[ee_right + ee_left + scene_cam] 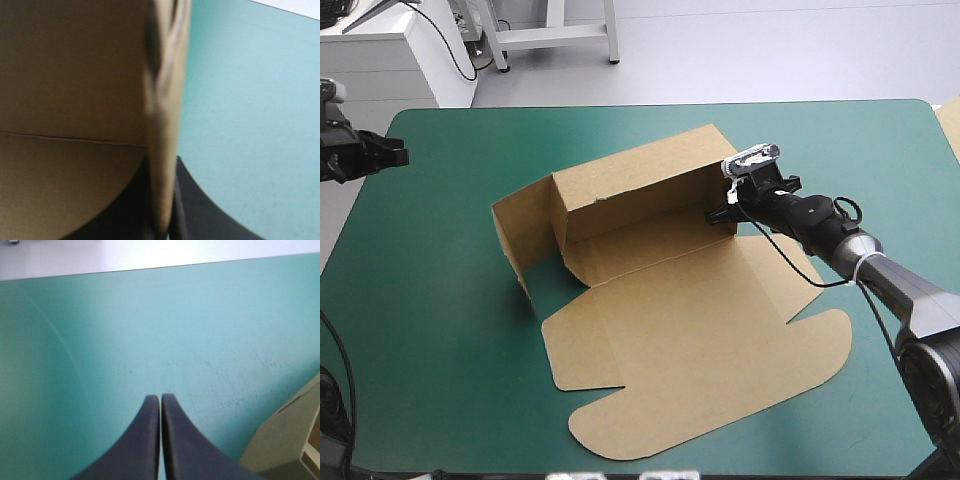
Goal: Fold the box
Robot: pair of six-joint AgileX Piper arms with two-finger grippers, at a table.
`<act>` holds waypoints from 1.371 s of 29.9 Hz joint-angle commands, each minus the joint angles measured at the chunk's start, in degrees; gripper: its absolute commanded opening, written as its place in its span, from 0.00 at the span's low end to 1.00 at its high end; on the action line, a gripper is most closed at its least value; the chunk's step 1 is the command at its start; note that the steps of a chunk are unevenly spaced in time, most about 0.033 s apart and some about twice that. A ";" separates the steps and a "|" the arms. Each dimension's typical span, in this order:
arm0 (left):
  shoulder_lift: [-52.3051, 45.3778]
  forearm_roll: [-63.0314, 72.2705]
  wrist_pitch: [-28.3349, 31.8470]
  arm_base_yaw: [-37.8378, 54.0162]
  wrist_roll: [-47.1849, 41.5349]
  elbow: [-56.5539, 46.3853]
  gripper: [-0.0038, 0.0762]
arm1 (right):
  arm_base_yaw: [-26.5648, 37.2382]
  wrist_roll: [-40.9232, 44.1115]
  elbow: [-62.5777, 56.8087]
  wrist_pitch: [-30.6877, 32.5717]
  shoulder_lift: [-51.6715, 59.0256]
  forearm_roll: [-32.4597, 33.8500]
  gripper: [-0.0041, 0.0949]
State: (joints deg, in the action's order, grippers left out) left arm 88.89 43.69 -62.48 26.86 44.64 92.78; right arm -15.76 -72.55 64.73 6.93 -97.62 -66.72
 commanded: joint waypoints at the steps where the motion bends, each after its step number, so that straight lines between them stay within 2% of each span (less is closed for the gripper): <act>1: -2.50 10.51 5.53 2.17 0.05 -5.42 0.04 | 0.43 1.09 3.85 -4.28 2.21 -0.29 0.02; 3: -3.00 11.56 7.89 2.17 2.09 -10.19 0.04 | 1.32 3.27 5.82 -1.47 2.18 -0.15 0.03; 5: -3.00 12.75 7.76 2.07 4.63 -13.55 0.04 | 2.21 4.87 7.80 3.05 2.08 0.58 0.03; 8: -3.00 15.92 8.18 2.07 8.36 -19.61 0.04 | 3.73 11.75 12.61 11.89 0.89 6.98 0.03; 11: -3.00 18.25 9.46 2.07 10.61 -24.00 0.04 | 4.13 29.86 17.97 18.57 -0.94 23.31 0.03; 12: -3.00 19.63 9.48 2.07 12.15 -25.53 0.04 | 4.13 40.31 20.57 20.25 -1.30 32.30 0.03; 14: -3.00 22.48 9.48 2.07 15.52 -27.27 0.04 | 4.13 53.70 24.14 24.01 -1.83 44.68 0.04; 16: -3.00 25.08 9.63 2.07 17.49 -28.83 0.04 | 4.13 62.37 28.83 29.95 -1.83 53.28 0.04; 17: -3.00 24.94 9.93 2.07 17.75 -29.11 0.04 | 4.13 64.36 31.15 33.15 -1.83 54.98 0.04; 20: -3.00 25.23 9.55 2.07 17.75 -29.26 0.04 | 4.13 66.83 36.75 41.32 -1.83 55.92 0.04; 23: -3.00 26.38 8.06 2.07 18.38 -29.26 0.04 | 4.13 70.83 40.26 46.55 -1.83 56.04 0.04; 31: -3.00 27.06 6.23 2.07 19.51 -29.26 0.04 | 4.13 73.22 41.84 64.50 -3.13 56.80 0.04; 38: -3.00 27.18 5.62 2.07 18.63 -29.35 0.04 | 4.13 73.69 36.24 64.50 -3.36 56.43 0.04; 41: -3.00 27.40 5.73 2.07 16.73 -29.58 0.04 | 4.13 71.44 35.03 64.50 -4.31 56.32 0.04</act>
State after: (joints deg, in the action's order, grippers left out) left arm 88.23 67.18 -55.75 28.95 62.98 62.10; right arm -11.76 0.49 99.06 71.19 -104.12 -8.56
